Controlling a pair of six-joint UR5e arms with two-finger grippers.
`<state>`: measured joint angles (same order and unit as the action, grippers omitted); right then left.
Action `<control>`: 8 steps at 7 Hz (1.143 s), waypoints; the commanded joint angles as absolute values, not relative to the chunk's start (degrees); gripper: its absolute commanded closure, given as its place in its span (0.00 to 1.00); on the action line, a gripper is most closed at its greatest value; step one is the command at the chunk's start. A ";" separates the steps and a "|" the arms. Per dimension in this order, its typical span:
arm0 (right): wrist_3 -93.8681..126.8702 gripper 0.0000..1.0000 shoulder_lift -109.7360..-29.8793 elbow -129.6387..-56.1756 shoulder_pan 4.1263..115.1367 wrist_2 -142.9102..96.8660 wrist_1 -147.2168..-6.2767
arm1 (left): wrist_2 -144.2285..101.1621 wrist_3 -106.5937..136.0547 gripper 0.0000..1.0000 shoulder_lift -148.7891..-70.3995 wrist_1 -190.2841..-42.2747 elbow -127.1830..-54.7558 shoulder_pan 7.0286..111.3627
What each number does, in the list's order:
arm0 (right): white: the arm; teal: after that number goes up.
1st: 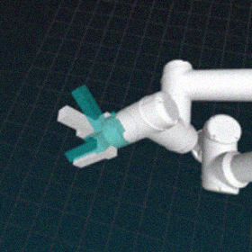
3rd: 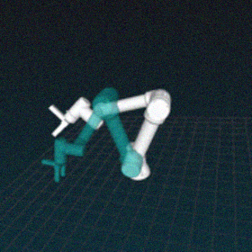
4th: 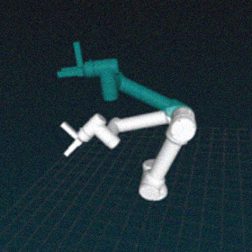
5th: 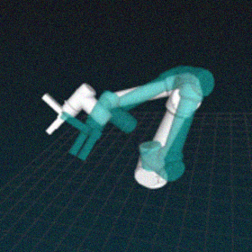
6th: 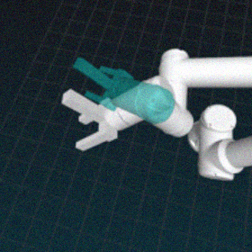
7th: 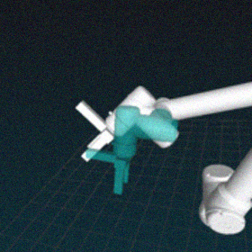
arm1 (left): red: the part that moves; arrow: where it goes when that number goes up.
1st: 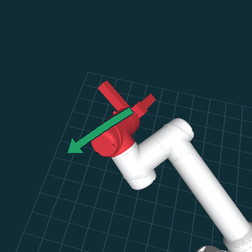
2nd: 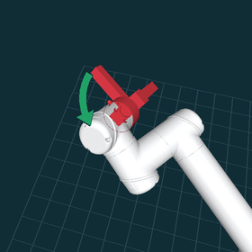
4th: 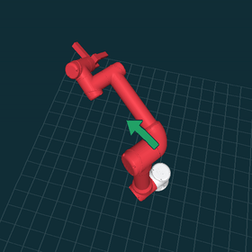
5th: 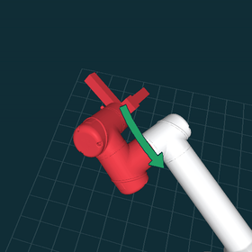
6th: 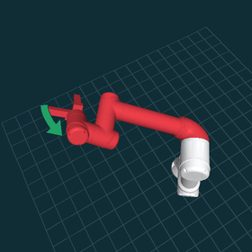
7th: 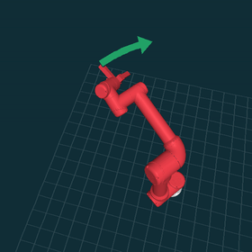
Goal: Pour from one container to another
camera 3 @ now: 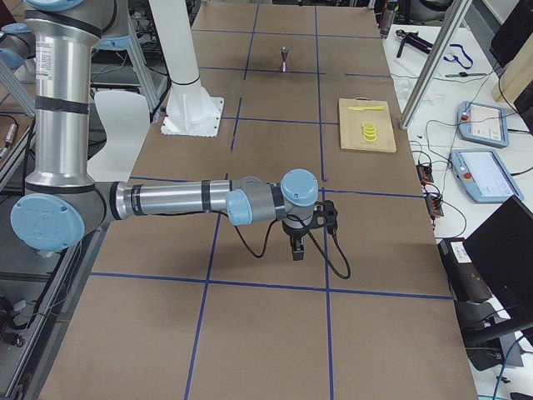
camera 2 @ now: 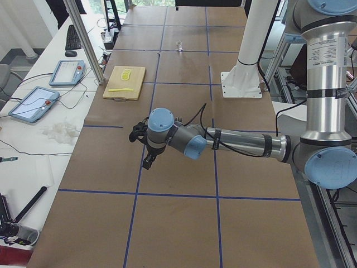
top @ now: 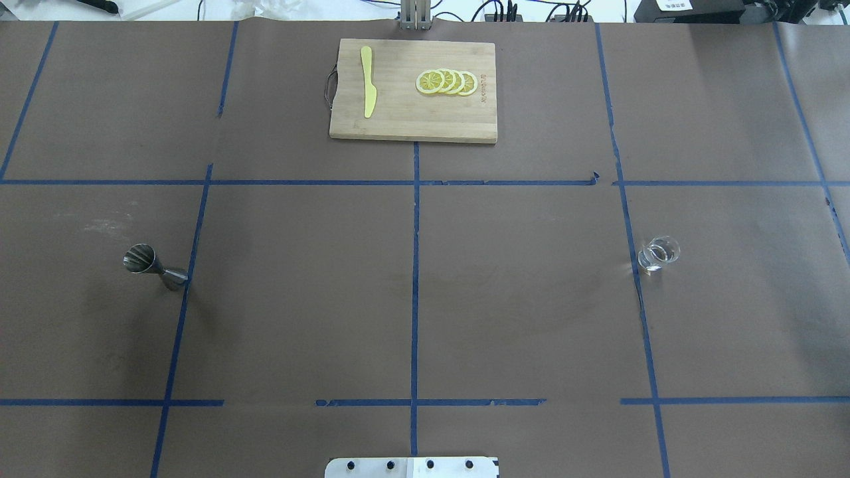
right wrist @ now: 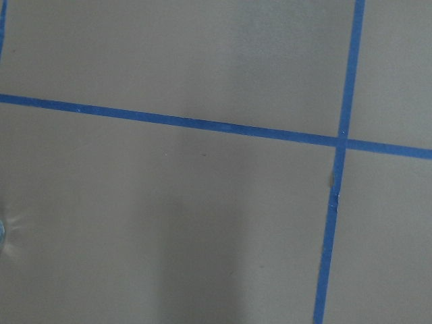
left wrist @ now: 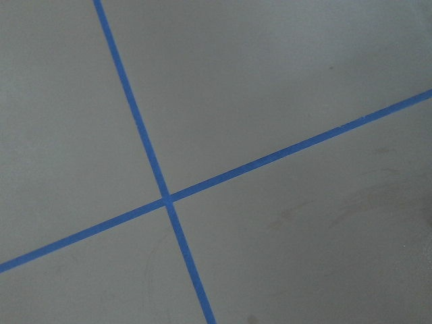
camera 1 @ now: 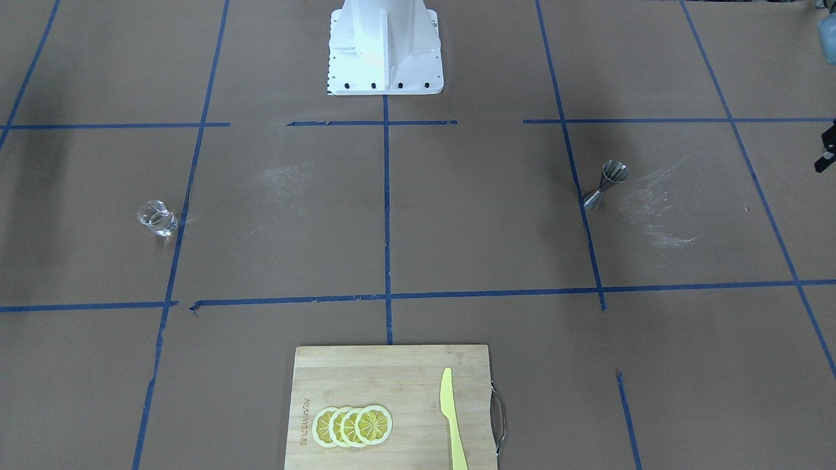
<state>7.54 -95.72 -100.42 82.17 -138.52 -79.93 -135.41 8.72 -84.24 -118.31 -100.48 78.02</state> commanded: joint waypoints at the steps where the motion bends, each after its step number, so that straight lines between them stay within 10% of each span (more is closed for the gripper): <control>1: 9.13 0.00 -96.50 -100.63 80.69 -138.95 -74.89 | -127.43 37.39 0.00 -81.05 -145.86 -100.81 64.49; 4: 9.14 0.00 -96.50 -100.81 79.10 -138.96 -74.88 | -101.99 57.14 0.12 -71.14 -155.82 -112.70 46.79; 8: 8.96 0.00 -96.50 -100.90 79.10 -140.10 -74.71 | -70.89 69.41 0.02 -69.35 -155.65 -116.46 26.66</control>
